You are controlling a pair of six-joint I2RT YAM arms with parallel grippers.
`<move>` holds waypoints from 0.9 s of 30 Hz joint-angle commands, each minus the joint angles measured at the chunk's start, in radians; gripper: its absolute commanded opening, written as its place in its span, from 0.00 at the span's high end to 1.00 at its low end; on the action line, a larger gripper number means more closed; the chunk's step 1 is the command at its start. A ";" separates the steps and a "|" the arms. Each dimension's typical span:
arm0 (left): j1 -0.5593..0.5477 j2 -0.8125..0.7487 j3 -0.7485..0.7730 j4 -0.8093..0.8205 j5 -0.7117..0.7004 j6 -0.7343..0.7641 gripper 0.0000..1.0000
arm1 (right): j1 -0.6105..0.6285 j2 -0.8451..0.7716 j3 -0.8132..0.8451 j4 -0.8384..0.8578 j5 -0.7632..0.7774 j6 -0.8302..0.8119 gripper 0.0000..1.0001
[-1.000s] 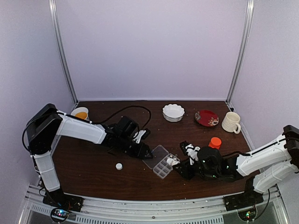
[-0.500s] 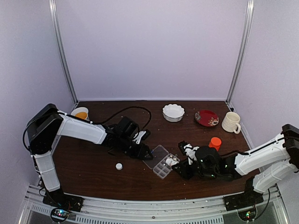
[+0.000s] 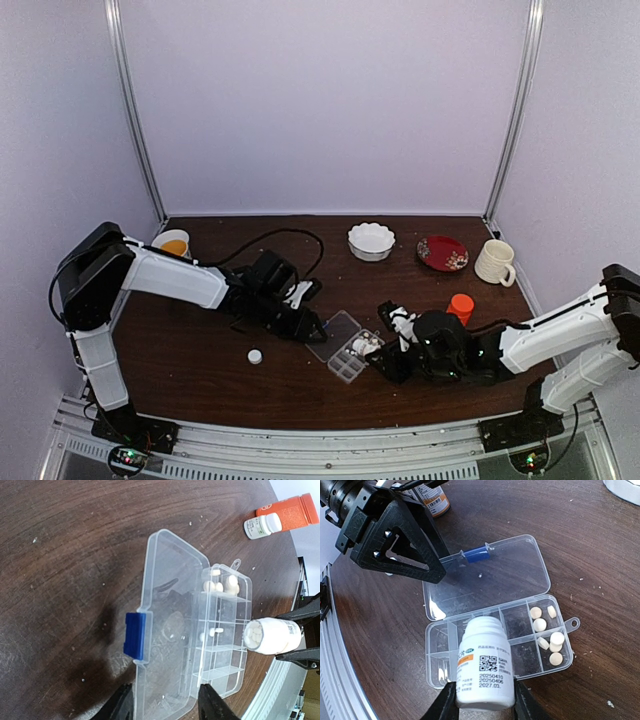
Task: Sort the pills into containers
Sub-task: Pour the pill into the compartment of the pill container.
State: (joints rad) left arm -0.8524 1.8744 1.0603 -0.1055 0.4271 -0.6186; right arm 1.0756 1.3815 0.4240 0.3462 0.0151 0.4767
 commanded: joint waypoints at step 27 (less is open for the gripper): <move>0.004 -0.004 0.023 -0.023 -0.016 0.023 0.54 | -0.005 0.001 0.023 -0.025 -0.012 -0.011 1.00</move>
State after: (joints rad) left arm -0.8524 1.8744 1.0603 -0.1337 0.4229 -0.6170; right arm 1.0756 1.3746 0.4263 0.3244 0.0032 0.4736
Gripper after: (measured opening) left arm 0.462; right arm 0.347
